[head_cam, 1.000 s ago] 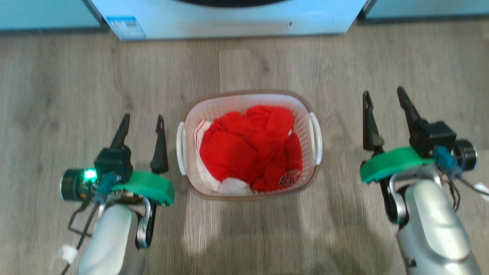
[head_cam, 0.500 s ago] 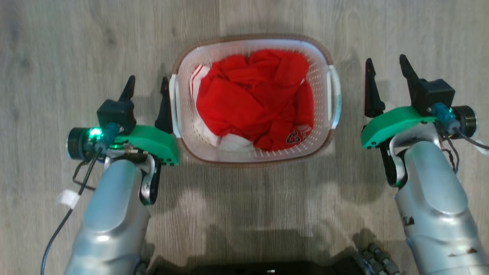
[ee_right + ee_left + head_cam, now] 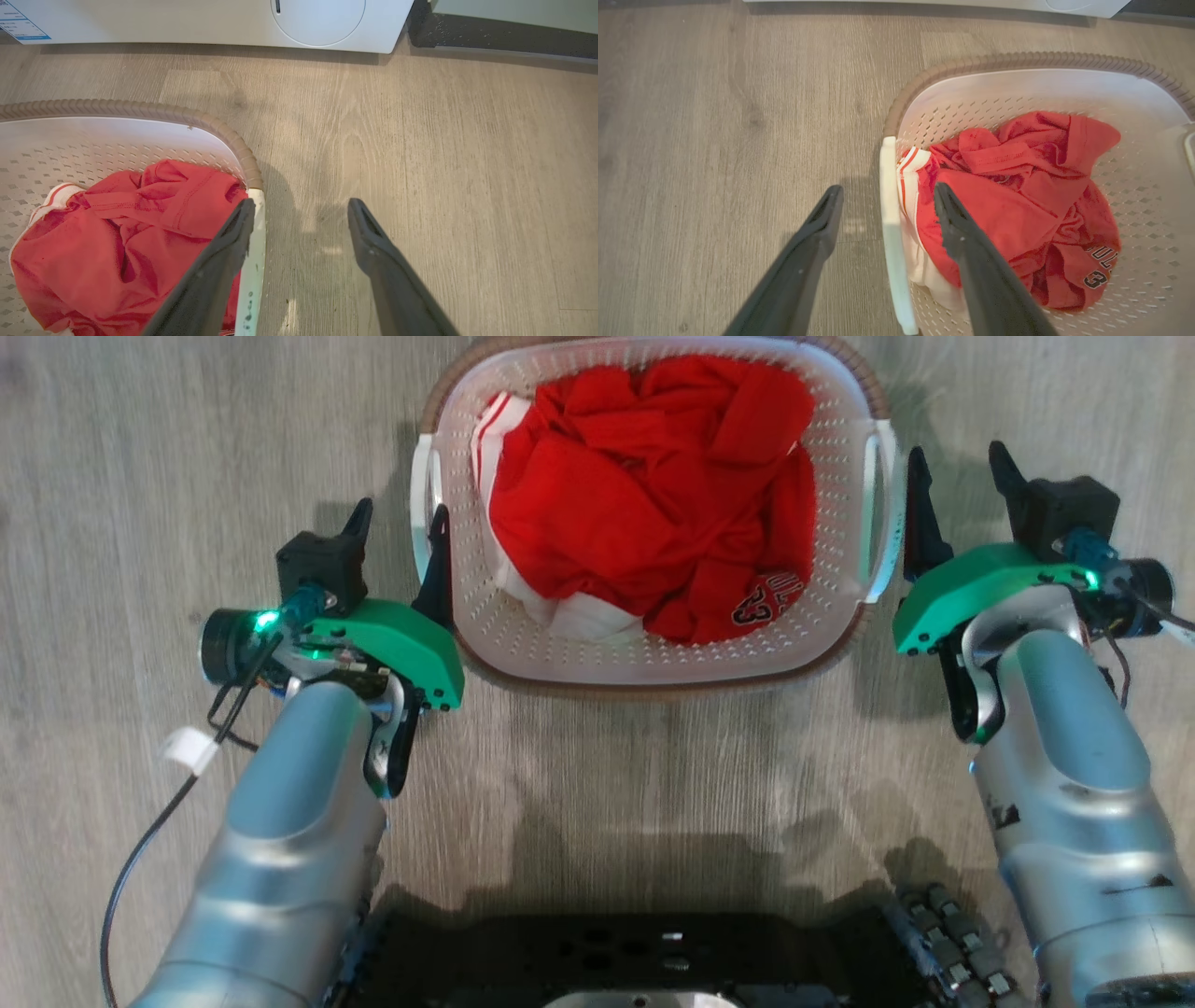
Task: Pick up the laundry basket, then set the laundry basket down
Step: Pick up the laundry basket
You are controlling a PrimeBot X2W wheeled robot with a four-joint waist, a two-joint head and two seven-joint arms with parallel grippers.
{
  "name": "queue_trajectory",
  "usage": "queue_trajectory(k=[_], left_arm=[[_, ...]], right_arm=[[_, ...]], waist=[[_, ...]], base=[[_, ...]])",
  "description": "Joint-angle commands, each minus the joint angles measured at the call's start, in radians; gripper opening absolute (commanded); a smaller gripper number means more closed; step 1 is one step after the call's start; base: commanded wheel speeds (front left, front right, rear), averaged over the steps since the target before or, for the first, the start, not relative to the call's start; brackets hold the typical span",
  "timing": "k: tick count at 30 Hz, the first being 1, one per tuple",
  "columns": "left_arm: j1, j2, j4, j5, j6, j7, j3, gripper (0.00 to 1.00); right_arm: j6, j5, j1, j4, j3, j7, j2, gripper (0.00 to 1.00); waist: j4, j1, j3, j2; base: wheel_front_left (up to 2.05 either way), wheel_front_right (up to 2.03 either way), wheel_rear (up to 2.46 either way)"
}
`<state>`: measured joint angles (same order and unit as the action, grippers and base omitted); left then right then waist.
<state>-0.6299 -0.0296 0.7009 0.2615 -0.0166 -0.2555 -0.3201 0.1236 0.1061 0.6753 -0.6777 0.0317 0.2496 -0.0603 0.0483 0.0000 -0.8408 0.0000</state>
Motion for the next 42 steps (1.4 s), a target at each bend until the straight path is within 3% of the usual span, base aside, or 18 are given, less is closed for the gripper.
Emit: queue_trajectory(k=[1, 17, 31, 33, 34, 35, 36, 37, 38, 39, 41, 42], left_arm=[[0.010, -0.021, -0.001, 0.010, 0.003, -0.006, 0.012, 1.00], [-0.108, -0.021, 0.134, 0.113, 0.011, -0.006, -0.127, 1.00], [-0.161, -0.021, 0.187, 0.210, -0.009, -0.006, -0.235, 0.99], [-0.168, -0.021, 0.194, 0.222, -0.012, -0.006, -0.246, 0.89], [-0.171, -0.021, 0.198, 0.229, -0.014, -0.006, -0.251, 0.80], [-0.174, -0.021, 0.201, 0.235, -0.015, -0.006, -0.255, 0.70], [-0.177, -0.021, 0.204, 0.241, -0.016, -0.006, -0.260, 0.51], [-0.180, -0.021, 0.205, 0.246, -0.018, -0.006, -0.264, 0.44], [-0.182, -0.021, 0.206, 0.250, -0.019, -0.006, -0.269, 0.29], [-0.184, -0.021, 0.206, 0.255, -0.021, -0.006, -0.272, 0.05], [-0.185, -0.021, 0.210, 0.263, -0.025, -0.006, -0.281, 0.00], [-0.185, -0.021, 0.212, 0.268, -0.027, -0.006, -0.287, 0.00]], right_arm=[[0.007, -0.007, -0.020, 0.012, 0.019, 0.012, 0.010, 1.00], [0.007, -0.007, 0.033, -0.075, 0.058, 0.012, 0.010, 1.00], [0.007, 0.001, 0.065, -0.129, 0.069, 0.012, 0.010, 1.00], [0.007, 0.003, 0.069, -0.140, 0.072, 0.012, 0.010, 0.78], [0.007, 0.005, 0.071, -0.146, 0.074, 0.012, 0.010, 0.60], [0.007, 0.007, 0.073, -0.150, 0.075, 0.012, 0.010, 0.50], [0.007, 0.009, 0.075, -0.155, 0.076, 0.012, 0.010, 0.47], [0.007, 0.010, 0.078, -0.160, 0.076, 0.012, 0.010, 0.42], [0.007, 0.010, 0.079, -0.169, 0.078, 0.012, 0.010, 0.36], [0.007, 0.008, 0.082, -0.180, 0.081, 0.012, 0.010, 0.25], [0.007, 0.010, 0.088, -0.200, 0.083, 0.012, 0.010, 0.00], [0.007, 0.010, 0.090, -0.206, 0.083, 0.012, 0.010, 0.00]], waist=[[0.009, 0.0000, -0.026, 0.0000], [0.038, 0.0000, -0.108, 0.0000], [0.047, 0.0000, -0.132, 0.0000], [0.048, 0.0000, -0.134, 0.0000], [0.048, 0.0000, -0.135, 0.0000], [0.048, 0.0000, -0.135, 0.0000], [0.049, 0.0000, -0.136, 0.0000], [0.049, 0.0000, -0.136, 0.0000], [0.049, 0.0000, -0.136, 0.0000], [0.050, 0.0000, -0.135, 0.0000], [0.051, 0.0000, -0.134, 0.0000], [0.051, 0.0000, -0.132, 0.0000]], base=[[0.00, 0.00, 0.00], [0.00, 0.00, 0.00], [0.00, 0.00, 0.00], [0.00, 0.00, 0.00], [0.00, 0.00, 0.00], [0.00, 0.00, 0.00], [0.00, 0.00, 0.00], [0.00, 0.00, 0.00], [0.00, 0.00, 0.00], [0.00, 0.00, 0.00], [0.00, 0.00, 0.00], [0.00, 0.00, 0.00]])
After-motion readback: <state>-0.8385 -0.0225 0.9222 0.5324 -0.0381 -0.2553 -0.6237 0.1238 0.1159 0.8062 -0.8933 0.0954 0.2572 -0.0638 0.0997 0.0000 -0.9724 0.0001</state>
